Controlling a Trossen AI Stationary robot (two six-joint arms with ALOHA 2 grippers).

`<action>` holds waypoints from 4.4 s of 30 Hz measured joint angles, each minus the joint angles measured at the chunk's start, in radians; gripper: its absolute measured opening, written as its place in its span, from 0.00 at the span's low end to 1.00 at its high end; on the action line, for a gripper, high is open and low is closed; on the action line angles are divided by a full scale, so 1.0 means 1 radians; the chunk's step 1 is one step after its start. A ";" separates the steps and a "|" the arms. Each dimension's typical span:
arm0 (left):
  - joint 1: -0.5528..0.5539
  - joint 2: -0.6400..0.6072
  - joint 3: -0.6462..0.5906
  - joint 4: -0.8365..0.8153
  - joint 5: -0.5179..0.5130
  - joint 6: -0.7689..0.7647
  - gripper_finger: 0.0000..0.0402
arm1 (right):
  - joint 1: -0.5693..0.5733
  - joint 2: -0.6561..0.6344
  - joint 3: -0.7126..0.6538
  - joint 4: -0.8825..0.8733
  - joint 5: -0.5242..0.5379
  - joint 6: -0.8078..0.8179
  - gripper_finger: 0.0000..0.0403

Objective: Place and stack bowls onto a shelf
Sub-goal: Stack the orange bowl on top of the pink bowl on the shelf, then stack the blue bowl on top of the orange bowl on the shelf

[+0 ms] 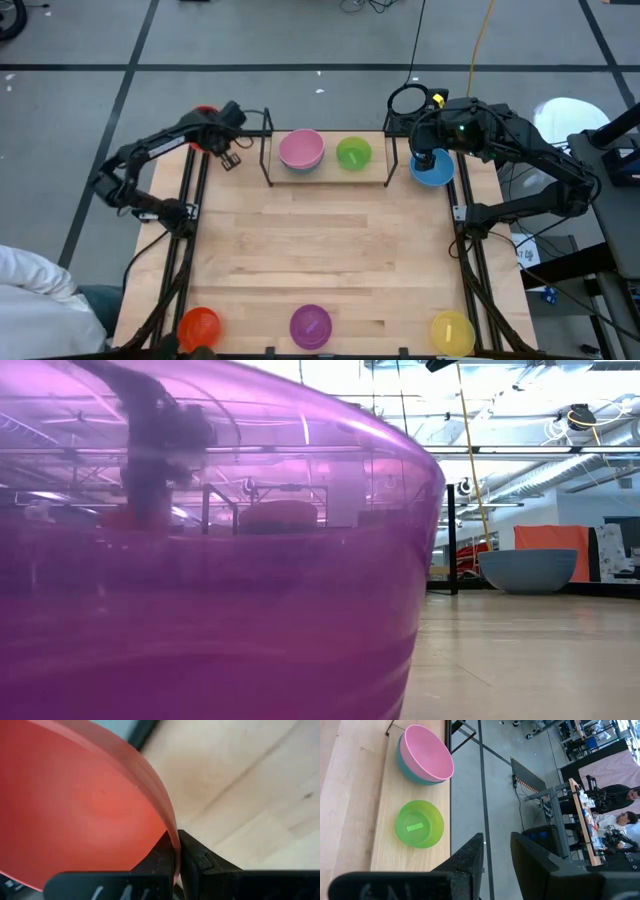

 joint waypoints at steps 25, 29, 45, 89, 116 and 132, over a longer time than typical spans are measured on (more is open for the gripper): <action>-0.388 -0.096 0.714 -0.210 -0.088 -0.307 0.02 | 0.000 -0.006 0.000 -0.001 0.000 0.000 0.23; -0.489 -0.028 0.773 -0.210 -0.089 -0.298 0.02 | 0.000 -0.010 0.000 -0.001 0.000 0.008 0.23; -0.635 0.329 0.957 -0.228 0.106 -0.207 0.02 | 0.000 -0.013 0.000 -0.010 0.000 0.012 0.23; -0.485 0.642 0.957 -0.382 0.435 -0.187 0.02 | -0.001 -0.013 0.000 -0.024 0.000 0.023 0.23; -0.509 0.477 0.957 -0.392 0.328 -0.193 0.13 | -0.001 -0.013 0.000 -0.030 0.003 0.129 0.23; -0.536 0.172 0.957 -0.371 0.153 -0.249 0.13 | -0.002 -0.009 -0.156 -0.150 0.184 0.424 0.23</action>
